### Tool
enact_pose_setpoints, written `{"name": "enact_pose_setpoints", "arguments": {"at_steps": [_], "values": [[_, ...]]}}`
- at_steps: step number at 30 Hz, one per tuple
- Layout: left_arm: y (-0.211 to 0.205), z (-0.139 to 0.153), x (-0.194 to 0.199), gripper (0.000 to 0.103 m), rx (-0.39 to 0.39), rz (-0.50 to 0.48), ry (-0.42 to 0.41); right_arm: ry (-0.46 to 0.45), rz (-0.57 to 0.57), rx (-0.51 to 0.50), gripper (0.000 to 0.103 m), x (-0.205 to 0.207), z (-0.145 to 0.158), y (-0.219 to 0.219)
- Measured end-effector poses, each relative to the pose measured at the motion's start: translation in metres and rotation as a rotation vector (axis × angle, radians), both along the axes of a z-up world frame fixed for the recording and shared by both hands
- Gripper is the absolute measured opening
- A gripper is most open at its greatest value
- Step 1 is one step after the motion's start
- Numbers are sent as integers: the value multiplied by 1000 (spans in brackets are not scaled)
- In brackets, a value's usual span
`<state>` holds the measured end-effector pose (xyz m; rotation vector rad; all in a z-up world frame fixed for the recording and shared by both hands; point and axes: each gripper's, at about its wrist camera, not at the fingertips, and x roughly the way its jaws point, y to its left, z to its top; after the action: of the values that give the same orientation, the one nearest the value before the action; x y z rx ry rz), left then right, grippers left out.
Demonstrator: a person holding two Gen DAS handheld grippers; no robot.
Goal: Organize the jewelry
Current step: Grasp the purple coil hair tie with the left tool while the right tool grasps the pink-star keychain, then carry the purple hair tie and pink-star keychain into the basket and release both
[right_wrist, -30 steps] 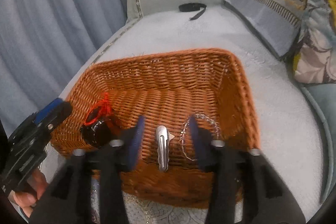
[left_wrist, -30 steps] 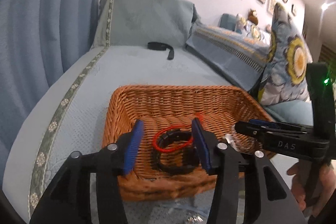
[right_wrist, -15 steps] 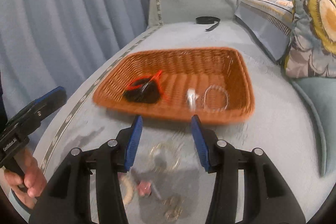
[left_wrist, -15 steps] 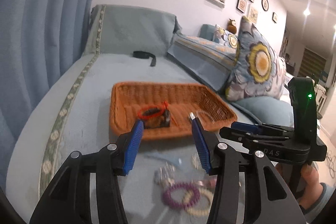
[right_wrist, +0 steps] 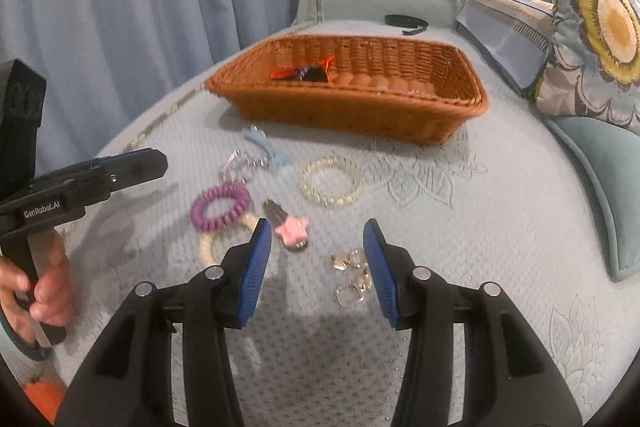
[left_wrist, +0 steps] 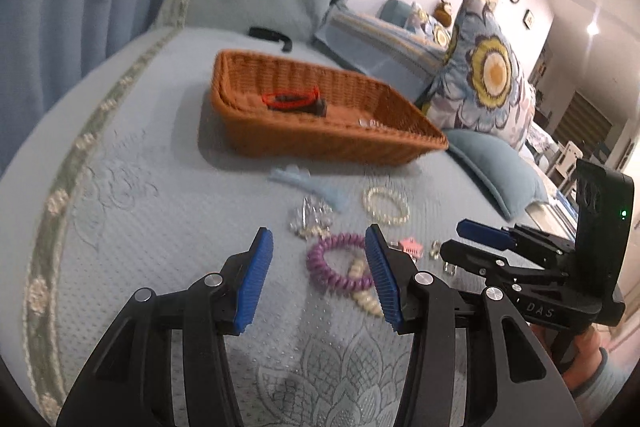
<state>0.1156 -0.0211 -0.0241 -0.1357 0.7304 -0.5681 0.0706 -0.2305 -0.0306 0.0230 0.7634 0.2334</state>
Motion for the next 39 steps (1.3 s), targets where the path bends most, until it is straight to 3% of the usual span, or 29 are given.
{"name": "enact_pose_setpoints", "arguments": {"at_steps": [7,17,22,25,26,34,37,39], "values": [[-10,-17,13,45,37,-14,68,34,22,-39,38,8,-13,5],[-21,-24,15,42,103,-18,83,35,49,-78,38,12,-16,18],[-25,-27,17,35,133,-6,84,48,70,-94,38,16,-19,23],[-25,-28,16,14,143,3,81,67,78,-105,38,23,-22,27],[-24,-28,16,13,138,3,85,72,76,-102,38,26,-22,27],[-7,-30,12,13,99,47,101,62,98,-117,38,32,-22,41],[-7,-30,10,15,107,39,96,50,114,-126,22,26,-23,45],[-10,-29,8,19,123,31,90,45,108,-124,21,23,-23,46]]}}
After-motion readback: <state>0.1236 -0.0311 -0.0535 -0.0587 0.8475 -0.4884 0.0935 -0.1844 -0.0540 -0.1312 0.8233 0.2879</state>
